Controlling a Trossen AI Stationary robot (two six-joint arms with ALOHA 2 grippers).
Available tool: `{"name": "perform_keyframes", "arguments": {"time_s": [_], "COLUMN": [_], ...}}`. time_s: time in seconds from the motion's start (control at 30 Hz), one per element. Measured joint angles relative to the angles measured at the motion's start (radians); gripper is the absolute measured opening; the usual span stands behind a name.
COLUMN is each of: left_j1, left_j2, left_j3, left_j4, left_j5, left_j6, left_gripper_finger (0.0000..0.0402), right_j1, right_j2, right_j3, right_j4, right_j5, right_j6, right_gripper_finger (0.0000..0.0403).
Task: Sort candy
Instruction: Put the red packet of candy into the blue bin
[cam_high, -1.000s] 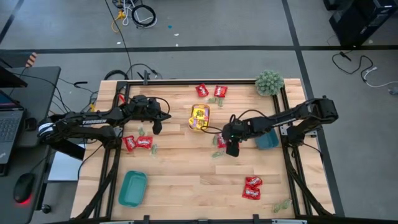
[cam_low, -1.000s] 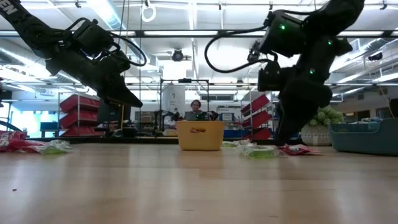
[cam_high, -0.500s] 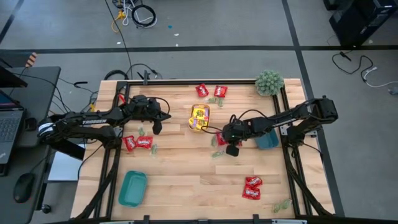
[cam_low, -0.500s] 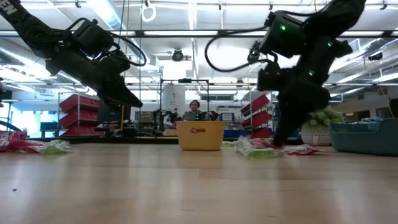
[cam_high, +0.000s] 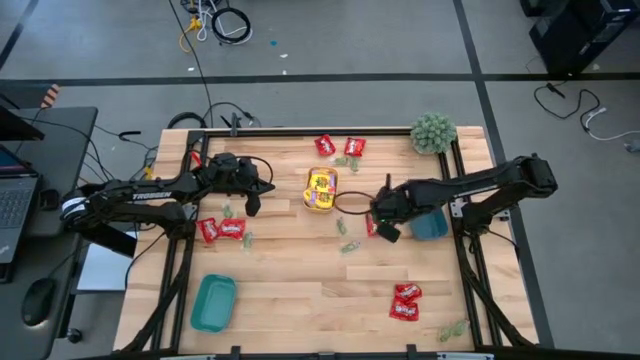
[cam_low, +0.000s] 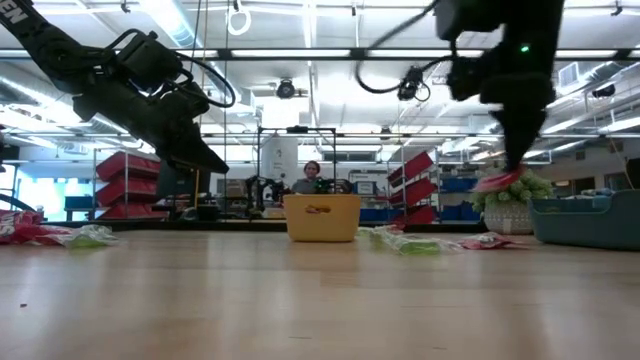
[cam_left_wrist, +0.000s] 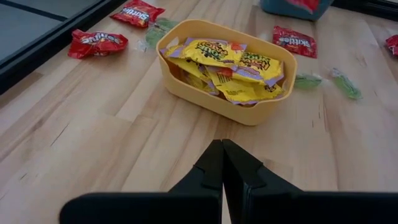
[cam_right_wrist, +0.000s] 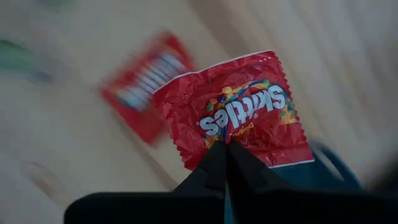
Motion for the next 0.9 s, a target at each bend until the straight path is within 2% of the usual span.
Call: {"name": "perform_keyframes", "arguments": {"time_s": [0.17,0.27,0.4,0.63,0.8,0.9], "left_j1": [0.0,0.0,0.0,0.0,-0.031,-0.081], "left_j2": [0.0,0.0,0.0,0.0,0.0,0.0], "left_j3": [0.0,0.0,0.0,0.0,0.065,0.129], "left_j4": [0.002,0.005,0.005,-0.002,-0.162,-0.341], "left_j5": [0.0,0.0,0.0,0.001,0.025,0.016], "left_j6": [0.0,0.001,0.001,0.001,0.002,0.015], "left_gripper_finger": [0.0005,0.0005,0.0005,0.0005,0.0005,0.0005], "right_j1": [0.007,0.007,-0.005,-0.032,-0.035,-0.035], "right_j2": [-0.024,-0.02,-0.019,-0.018,-0.018,-0.018], "right_j3": [0.005,-0.007,-0.073,-0.19,-0.216,-0.216], "right_j4": [-0.262,-0.307,-0.235,-0.143,0.088,0.177], "right_j5": [0.009,-0.02,-0.073,-0.087,-0.124,-0.125], "right_j6": [0.208,0.255,0.253,0.254,0.15,0.1], "right_gripper_finger": [0.0001,0.0,0.0,0.0,0.0,0.0]}}
